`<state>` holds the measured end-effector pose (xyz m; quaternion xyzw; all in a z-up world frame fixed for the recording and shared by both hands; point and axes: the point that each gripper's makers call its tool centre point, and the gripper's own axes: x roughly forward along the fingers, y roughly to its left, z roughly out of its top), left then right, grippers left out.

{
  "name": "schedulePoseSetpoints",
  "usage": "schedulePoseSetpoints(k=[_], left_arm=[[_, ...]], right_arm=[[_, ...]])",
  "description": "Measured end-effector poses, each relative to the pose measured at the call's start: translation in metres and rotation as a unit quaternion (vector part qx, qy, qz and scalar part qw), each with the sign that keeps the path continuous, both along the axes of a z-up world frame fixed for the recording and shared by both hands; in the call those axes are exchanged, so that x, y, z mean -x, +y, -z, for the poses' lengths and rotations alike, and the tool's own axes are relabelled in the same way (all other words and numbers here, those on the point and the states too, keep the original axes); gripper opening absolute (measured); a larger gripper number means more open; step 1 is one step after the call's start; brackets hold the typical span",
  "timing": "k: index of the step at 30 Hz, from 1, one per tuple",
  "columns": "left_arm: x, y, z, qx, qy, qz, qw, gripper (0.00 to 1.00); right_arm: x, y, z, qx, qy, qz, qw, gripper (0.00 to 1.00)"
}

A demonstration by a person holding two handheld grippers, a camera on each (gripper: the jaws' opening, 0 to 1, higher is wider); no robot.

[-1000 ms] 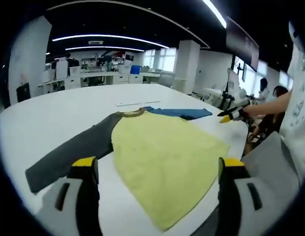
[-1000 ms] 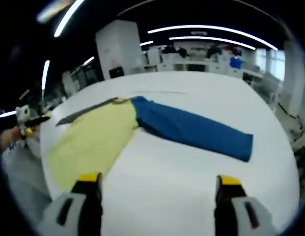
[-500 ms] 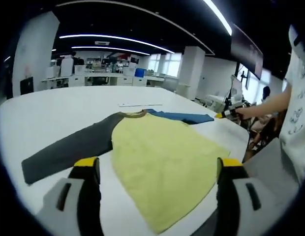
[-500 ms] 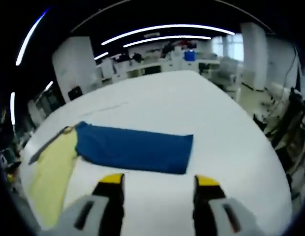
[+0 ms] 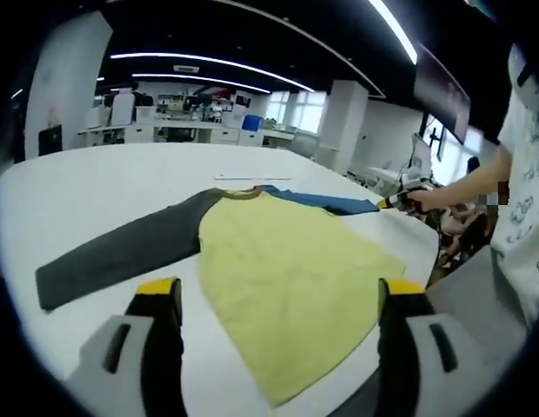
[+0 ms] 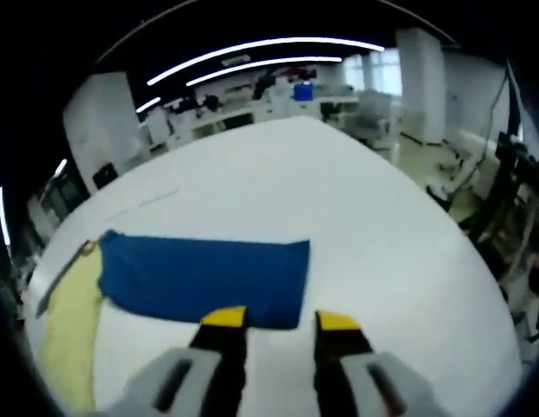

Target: Fold the garment on the visible template until the final outline fits inside the template.

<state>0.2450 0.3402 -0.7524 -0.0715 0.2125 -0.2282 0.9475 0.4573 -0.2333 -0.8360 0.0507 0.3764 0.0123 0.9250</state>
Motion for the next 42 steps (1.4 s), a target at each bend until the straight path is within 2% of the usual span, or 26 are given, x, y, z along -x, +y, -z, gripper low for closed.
schedulePoseSetpoints(k=[3, 7, 9, 14, 15, 16, 19, 21, 23, 25, 27, 29, 32, 34, 39, 42], left_arm=[[0.001, 0.0, 0.004, 0.0, 0.005, 0.001, 1.0, 0.89], [0.002, -0.004, 0.006, 0.0, 0.011, 0.004, 0.9999, 0.88], [0.002, -0.004, 0.006, 0.0, 0.012, 0.003, 0.9999, 0.88], [0.004, -0.005, 0.008, -0.004, 0.014, 0.005, 0.9999, 0.87], [0.004, -0.005, 0.008, -0.004, 0.014, 0.005, 0.9999, 0.87], [0.004, -0.006, 0.007, -0.002, 0.012, 0.005, 0.9999, 0.87], [0.003, -0.006, 0.006, -0.004, 0.01, 0.006, 0.9999, 0.87], [0.002, -0.006, 0.005, -0.006, 0.007, 0.008, 0.9999, 0.86], [0.0, -0.006, 0.004, -0.004, 0.002, 0.009, 1.0, 0.86], [-0.001, -0.005, 0.005, -0.008, 0.0, 0.008, 0.9999, 0.85], [-0.002, -0.005, 0.006, -0.018, -0.004, 0.011, 0.9998, 0.84], [-0.002, -0.005, 0.006, -0.018, -0.006, 0.012, 0.9998, 0.84], [-0.001, -0.005, 0.008, -0.02, -0.005, 0.019, 0.9996, 0.85], [0.0, -0.007, 0.01, -0.04, -0.003, 0.031, 0.9987, 0.86], [0.007, -0.014, 0.014, -0.091, 0.005, 0.065, 0.9938, 0.9], [0.011, -0.015, 0.017, -0.111, 0.01, 0.08, 0.9906, 0.93]], right_arm=[[-0.003, 0.001, 0.003, 0.003, 0.002, -0.005, 1.0, 0.2], [0.0, 0.002, 0.006, 0.016, 0.013, -0.015, 0.9997, 0.12], [-0.007, -0.004, 0.006, 0.031, 0.011, -0.02, 0.9992, 0.06], [-0.011, 0.002, 0.005, 0.025, 0.015, -0.017, 0.9994, 0.0], [-0.014, 0.0, 0.002, 0.054, 0.013, -0.036, 0.9978, 0.0], [-0.015, 0.001, 0.001, 0.064, 0.012, -0.043, 0.997, 0.0], [-0.019, 0.009, -0.008, 0.061, 0.003, -0.05, 0.9969, 0.0], [-0.02, 0.024, -0.023, 0.05, -0.016, -0.053, 0.9972, 0.0], [-0.028, 0.034, -0.028, 0.033, -0.029, -0.068, 0.9967, 0.0], [-0.031, 0.043, -0.039, 0.031, -0.04, -0.082, 0.9954, 0.0], [-0.031, 0.064, -0.051, 0.031, -0.049, -0.1, 0.9933, 0.0], [-0.037, 0.071, -0.054, 0.04, -0.057, -0.126, 0.9896, 0.0], [-0.046, 0.089, -0.063, 0.031, -0.067, -0.149, 0.9861, 0.0], [-0.051, 0.101, -0.069, 0.021, -0.075, -0.163, 0.9835, 0.0], [-0.056, 0.16, -0.098, -0.043, -0.11, -0.193, 0.9741, 0.0], [-0.063, 0.19, -0.11, -0.054, -0.124, -0.217, 0.9667, 0.0]])
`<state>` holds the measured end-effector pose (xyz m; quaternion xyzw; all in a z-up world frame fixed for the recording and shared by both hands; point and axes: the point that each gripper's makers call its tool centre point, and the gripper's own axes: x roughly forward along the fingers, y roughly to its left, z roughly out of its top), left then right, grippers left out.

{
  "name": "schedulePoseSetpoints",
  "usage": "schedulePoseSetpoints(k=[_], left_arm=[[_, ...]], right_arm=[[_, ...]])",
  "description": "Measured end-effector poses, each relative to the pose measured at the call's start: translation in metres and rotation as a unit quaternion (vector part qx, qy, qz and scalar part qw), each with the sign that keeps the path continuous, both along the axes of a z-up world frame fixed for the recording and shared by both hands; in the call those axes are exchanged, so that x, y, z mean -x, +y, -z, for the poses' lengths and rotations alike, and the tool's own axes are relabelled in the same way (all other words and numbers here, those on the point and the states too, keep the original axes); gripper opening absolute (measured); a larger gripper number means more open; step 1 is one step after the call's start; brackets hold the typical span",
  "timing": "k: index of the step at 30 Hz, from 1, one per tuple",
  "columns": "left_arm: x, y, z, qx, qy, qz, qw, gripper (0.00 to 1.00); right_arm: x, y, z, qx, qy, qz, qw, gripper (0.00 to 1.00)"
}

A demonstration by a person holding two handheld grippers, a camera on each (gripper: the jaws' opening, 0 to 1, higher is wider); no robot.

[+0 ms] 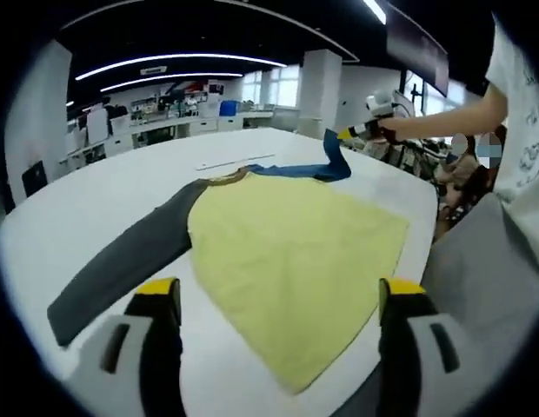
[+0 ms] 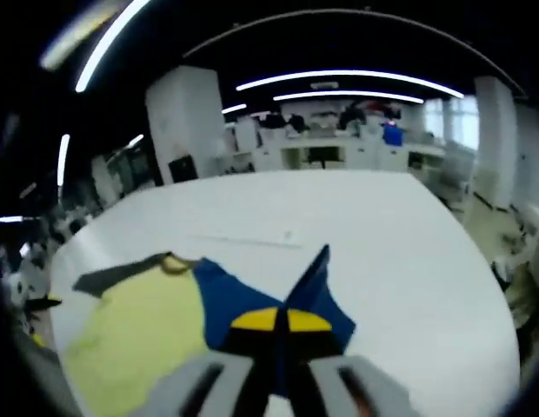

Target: Fold the garment on the visible template until the final outline fits inside the template.

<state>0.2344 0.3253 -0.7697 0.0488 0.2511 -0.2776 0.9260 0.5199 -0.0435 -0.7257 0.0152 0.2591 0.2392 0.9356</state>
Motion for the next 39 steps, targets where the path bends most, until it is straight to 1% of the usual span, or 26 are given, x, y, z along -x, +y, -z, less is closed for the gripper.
schedulePoseSetpoints(k=[1, 2, 3, 4, 5, 6, 8, 10, 11, 12, 13, 15, 16, 17, 19, 20, 21, 24, 25, 27, 28, 30, 33, 35, 37, 39], left_arm=[[0.001, -0.002, 0.0, -0.005, 0.001, 0.003, 1.0, 0.94], [0.003, -0.002, 0.002, -0.022, 0.001, 0.005, 0.9998, 0.93], [0.001, 0.002, 0.003, -0.033, -0.002, 0.005, 0.9994, 0.92], [0.001, 0.001, 0.003, -0.029, -0.003, 0.005, 0.9996, 0.92], [0.001, 0.003, 0.003, -0.025, -0.002, 0.004, 0.9997, 0.92], [0.002, 0.004, 0.003, -0.019, -0.001, 0.001, 0.9998, 0.92], [0.001, 0.004, 0.003, -0.019, -0.005, -0.001, 0.9998, 0.91], [0.003, 0.005, 0.005, -0.018, -0.003, -0.005, 0.9998, 0.92], [0.004, 0.007, 0.007, -0.016, -0.002, -0.006, 0.9998, 0.92], [0.004, 0.009, 0.008, -0.016, -0.001, -0.008, 0.9998, 0.91], [0.004, 0.011, 0.01, -0.019, 0.002, -0.011, 0.9997, 0.9], [0.005, 0.013, 0.011, -0.02, 0.003, -0.014, 0.9997, 0.9], [0.006, 0.014, 0.012, -0.018, 0.005, -0.014, 0.9997, 0.9], [0.006, 0.015, 0.012, -0.017, 0.005, -0.015, 0.9997, 0.89], [0.007, 0.017, 0.014, -0.02, 0.008, -0.017, 0.9996, 0.88], [0.008, 0.018, 0.015, -0.02, 0.008, -0.016, 0.9996, 0.88], [0.008, 0.018, 0.015, -0.02, 0.008, -0.018, 0.9996, 0.88], [0.007, 0.022, 0.017, -0.024, 0.009, -0.024, 0.9994, 0.86], [0.007, 0.023, 0.018, -0.025, 0.01, -0.025, 0.9993, 0.86], [0.007, 0.025, 0.018, -0.02, 0.01, -0.028, 0.9994, 0.86], [0.007, 0.026, 0.018, -0.019, 0.011, -0.03, 0.9993, 0.85], [0.007, 0.026, 0.019, -0.021, 0.012, -0.031, 0.9992, 0.85], [0.007, 0.025, 0.02, -0.02, 0.013, -0.031, 0.9992, 0.84], [0.008, 0.025, 0.021, -0.022, 0.013, -0.031, 0.9992, 0.84], [0.008, 0.024, 0.021, -0.022, 0.014, -0.03, 0.9992, 0.84], [0.009, 0.023, 0.021, -0.022, 0.015, -0.031, 0.9992, 0.84]], right_arm=[[-0.001, 0.008, -0.003, -0.007, -0.003, -0.006, 1.0, 0.0], [-0.004, 0.022, -0.009, -0.018, -0.006, -0.016, 0.9997, 0.0], [-0.005, 0.031, -0.012, -0.024, -0.008, -0.025, 0.9994, 0.0], [-0.004, 0.046, -0.017, -0.033, -0.014, -0.033, 0.9988, 0.0], [-0.003, 0.055, -0.019, -0.039, -0.013, -0.042, 0.9983, 0.0], [0.004, 0.068, -0.021, -0.044, -0.014, -0.049, 0.9978, 0.0], [0.006, 0.084, -0.024, -0.048, -0.019, -0.063, 0.9967, 0.0], [0.006, 0.102, -0.025, -0.061, -0.018, -0.079, 0.9948, 0.0], [0.007, 0.115, -0.026, -0.071, -0.015, -0.089, 0.9934, 0.0], [0.006, 0.123, -0.028, -0.077, -0.016, -0.091, 0.9927, 0.0], [0.007, 0.136, -0.031, -0.096, -0.012, -0.097, 0.9906, 0.0], [0.016, 0.163, -0.035, -0.121, -0.009, -0.113, 0.9862, 0.0], [0.017, 0.17, -0.036, -0.122, -0.011, -0.118, 0.9855, 0.0], [0.019, 0.184, -0.036, -0.122, -0.011, -0.125, 0.9846, 0.0], [0.019, 0.2, -0.036, -0.125, -0.013, -0.134, 0.9829, 0.0], [0.024, 0.214, -0.038, -0.133, -0.012, -0.146, 0.9802, 0.0], [0.026, 0.222, -0.038, -0.132, -0.013, -0.151, 0.9795, 0.0], [0.03, 0.257, -0.034, -0.14, -0.001, -0.181, 0.9734, 0.0], [0.03, 0.26, -0.034, -0.14, -0.001, -0.184, 0.9729, 0.0], [0.041, 0.284, -0.03, -0.132, -0.001, -0.204, 0.97, 0.0], [0.043, 0.286, -0.03, -0.132, -0.001, -0.205, 0.9698, 0.0], [0.051, 0.306, -0.025, -0.133, 0.007, -0.218, 0.9668, 0.0], [0.053, 0.323, -0.013, -0.111, 0.009, -0.228, 0.9672, 0.0], [0.058, 0.334, -0.005, -0.11, 0.022, -0.234, 0.9656, 0.0], [0.056, 0.338, 0.004, -0.095, 0.021, -0.233, 0.9676, 0.0], [0.054, 0.343, 0.014, -0.09, 0.033, -0.229, 0.9688, 0.0]])
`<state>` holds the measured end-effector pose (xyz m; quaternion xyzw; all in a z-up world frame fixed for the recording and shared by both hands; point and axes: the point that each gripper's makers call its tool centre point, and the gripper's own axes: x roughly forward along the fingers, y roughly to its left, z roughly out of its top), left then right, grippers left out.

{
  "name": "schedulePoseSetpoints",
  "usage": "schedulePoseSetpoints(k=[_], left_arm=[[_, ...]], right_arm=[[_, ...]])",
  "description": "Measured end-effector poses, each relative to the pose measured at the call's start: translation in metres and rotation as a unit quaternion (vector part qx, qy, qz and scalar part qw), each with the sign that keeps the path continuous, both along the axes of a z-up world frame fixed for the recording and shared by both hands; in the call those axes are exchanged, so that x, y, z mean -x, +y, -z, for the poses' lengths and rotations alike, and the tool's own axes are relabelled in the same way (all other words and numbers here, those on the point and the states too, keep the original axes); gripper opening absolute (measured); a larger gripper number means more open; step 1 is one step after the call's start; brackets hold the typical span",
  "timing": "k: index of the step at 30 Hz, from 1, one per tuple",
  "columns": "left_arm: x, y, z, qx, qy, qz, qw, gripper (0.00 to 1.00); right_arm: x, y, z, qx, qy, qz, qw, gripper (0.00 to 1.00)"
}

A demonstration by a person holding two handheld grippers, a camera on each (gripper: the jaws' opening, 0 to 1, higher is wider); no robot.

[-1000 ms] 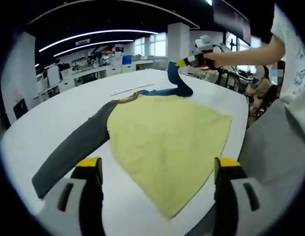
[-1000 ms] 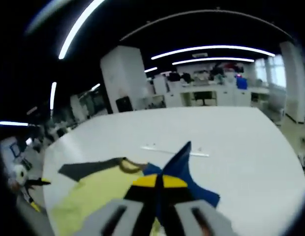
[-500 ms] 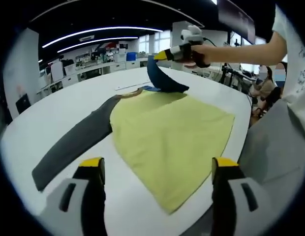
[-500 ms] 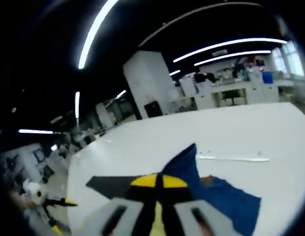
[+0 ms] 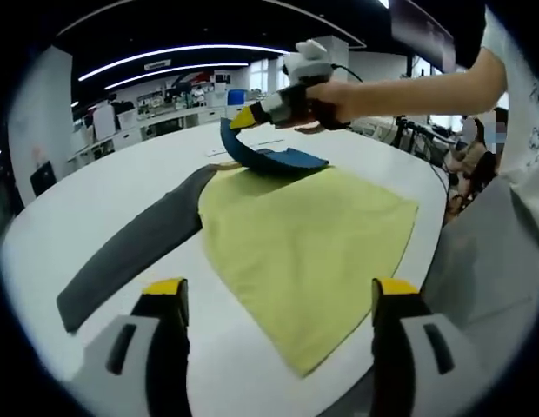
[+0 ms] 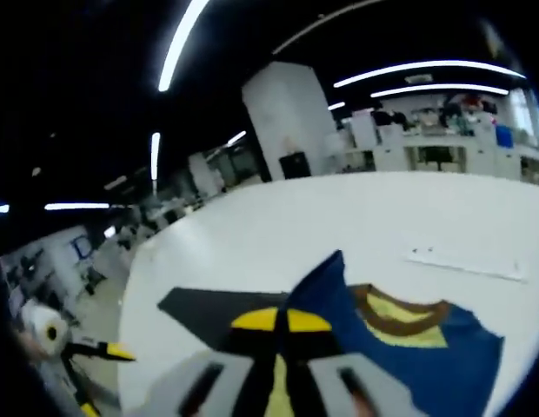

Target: Fold the garment on the visible template until the final outline fits inside the template.

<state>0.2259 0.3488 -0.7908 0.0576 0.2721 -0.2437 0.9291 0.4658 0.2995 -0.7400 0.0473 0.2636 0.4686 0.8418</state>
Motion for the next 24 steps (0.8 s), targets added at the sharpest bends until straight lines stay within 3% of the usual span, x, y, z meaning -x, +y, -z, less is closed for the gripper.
schedulePoseSetpoints(k=[11, 17, 19, 24], left_arm=[[-0.001, 0.004, 0.0, 0.004, 0.0, -0.015, 0.9999, 0.83], [-0.001, 0.005, 0.0, 0.004, 0.002, -0.019, 0.9998, 0.83], [-0.001, 0.004, 0.0, 0.005, 0.003, -0.019, 0.9998, 0.83], [-0.003, 0.003, 0.002, 0.006, 0.007, -0.018, 0.9998, 0.83]], right_arm=[[0.025, 0.032, 0.058, 0.068, 0.02, -0.057, 0.9959, 0.0], [0.048, 0.044, 0.075, 0.093, 0.024, -0.091, 0.9912, 0.0], [0.048, 0.045, 0.084, 0.109, 0.014, -0.099, 0.9889, 0.0], [0.045, 0.046, 0.093, 0.112, 0.031, -0.094, 0.9888, 0.0]])
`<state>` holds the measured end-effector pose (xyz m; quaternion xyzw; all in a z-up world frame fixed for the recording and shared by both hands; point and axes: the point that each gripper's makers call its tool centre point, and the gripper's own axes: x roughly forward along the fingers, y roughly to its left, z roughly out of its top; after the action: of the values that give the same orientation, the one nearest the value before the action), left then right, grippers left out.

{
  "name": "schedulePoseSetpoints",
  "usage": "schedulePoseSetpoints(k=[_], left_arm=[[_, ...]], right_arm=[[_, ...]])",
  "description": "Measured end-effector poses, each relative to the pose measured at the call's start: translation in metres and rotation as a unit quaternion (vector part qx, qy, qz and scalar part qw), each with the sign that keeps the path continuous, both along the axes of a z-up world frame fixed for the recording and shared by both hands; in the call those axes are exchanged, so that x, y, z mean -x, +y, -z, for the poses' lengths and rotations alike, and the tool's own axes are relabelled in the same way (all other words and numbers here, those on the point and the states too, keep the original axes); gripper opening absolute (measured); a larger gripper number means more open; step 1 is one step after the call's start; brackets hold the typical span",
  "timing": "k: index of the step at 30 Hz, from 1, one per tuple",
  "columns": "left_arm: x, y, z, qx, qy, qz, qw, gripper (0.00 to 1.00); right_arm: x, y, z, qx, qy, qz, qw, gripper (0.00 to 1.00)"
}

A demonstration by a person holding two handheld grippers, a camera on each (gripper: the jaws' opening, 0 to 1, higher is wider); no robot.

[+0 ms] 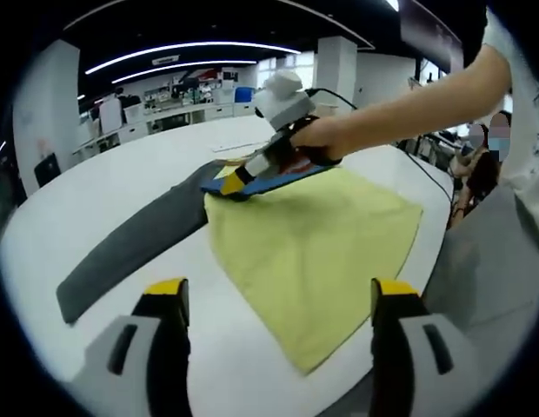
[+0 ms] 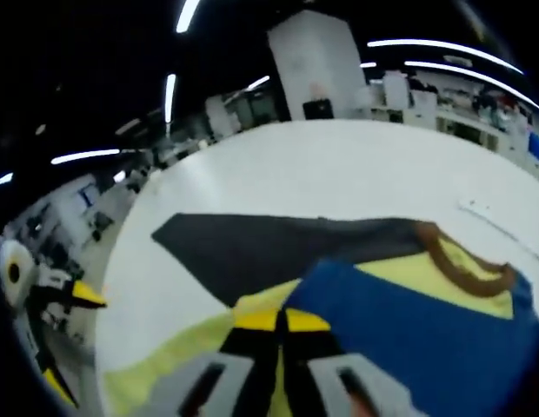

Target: Fold the garment on the visible template until the final outline fits inside the template.

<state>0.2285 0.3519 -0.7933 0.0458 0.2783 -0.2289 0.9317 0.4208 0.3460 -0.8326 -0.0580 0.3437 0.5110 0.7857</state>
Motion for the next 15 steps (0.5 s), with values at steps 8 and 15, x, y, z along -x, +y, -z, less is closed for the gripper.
schedulePoseSetpoints(k=[8, 15], left_arm=[[0.0, 0.001, 0.001, 0.002, 0.002, -0.001, 1.0, 0.83], [0.0, 0.002, 0.001, 0.004, 0.001, -0.003, 1.0, 0.83]], right_arm=[[0.0, 0.002, -0.004, -0.007, -0.004, -0.014, 0.9999, 0.0], [0.0, 0.003, -0.018, -0.045, -0.042, -0.03, 0.9977, 0.55]])
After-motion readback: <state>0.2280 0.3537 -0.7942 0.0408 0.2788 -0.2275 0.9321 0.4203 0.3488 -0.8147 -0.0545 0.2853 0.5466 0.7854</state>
